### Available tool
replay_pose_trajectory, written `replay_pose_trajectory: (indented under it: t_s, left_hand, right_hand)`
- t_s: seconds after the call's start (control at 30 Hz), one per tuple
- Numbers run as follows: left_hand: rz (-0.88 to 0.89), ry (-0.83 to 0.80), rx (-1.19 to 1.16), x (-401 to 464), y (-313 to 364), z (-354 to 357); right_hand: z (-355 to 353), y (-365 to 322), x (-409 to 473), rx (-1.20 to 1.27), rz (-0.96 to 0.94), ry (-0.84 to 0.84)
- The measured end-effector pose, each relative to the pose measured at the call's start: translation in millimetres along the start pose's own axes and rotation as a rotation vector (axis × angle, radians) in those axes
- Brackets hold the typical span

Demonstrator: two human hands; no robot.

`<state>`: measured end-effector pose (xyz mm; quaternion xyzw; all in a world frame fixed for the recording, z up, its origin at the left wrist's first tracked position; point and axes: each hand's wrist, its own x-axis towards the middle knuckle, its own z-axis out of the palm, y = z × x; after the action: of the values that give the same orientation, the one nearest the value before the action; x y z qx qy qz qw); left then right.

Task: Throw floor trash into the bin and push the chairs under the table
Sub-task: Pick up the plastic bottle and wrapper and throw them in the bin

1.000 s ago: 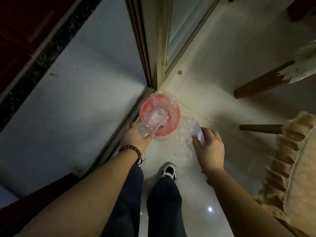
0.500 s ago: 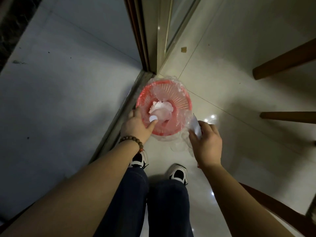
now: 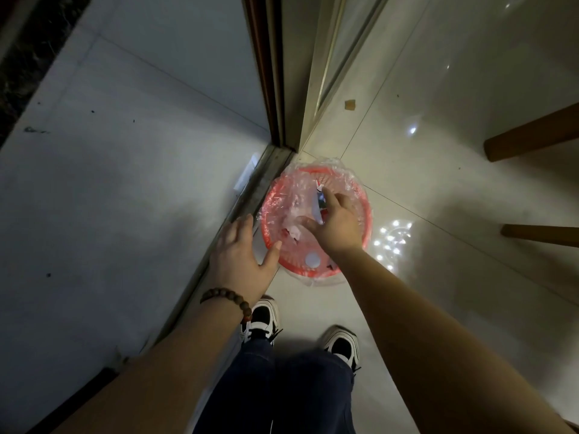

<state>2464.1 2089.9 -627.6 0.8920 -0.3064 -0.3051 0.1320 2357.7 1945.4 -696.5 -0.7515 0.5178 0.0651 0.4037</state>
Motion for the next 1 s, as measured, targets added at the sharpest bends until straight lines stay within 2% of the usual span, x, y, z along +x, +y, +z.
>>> replay_pose_trajectory:
  t_s: [0.2,0.4,0.67,1.0]
  left_hand:
    - [-0.009,-0.002,0.009,4,7,-2]
    - [0.018,0.020,0.001,-8,32,-26]
    - [0.133,0.027,0.016,-64,116,-120]
    - [0.392,0.086,0.065,-169,222,-267]
  right_hand:
    - [1,5,-4,-0.147,-0.051,-0.068]
    - [-40,-5,-35,-0.152,-0.071,0.029]
    - [-167,-53,-135,-0.096,0.015,0.176]
    - [-333,-137,-313,-0.028,0.097,0.340]
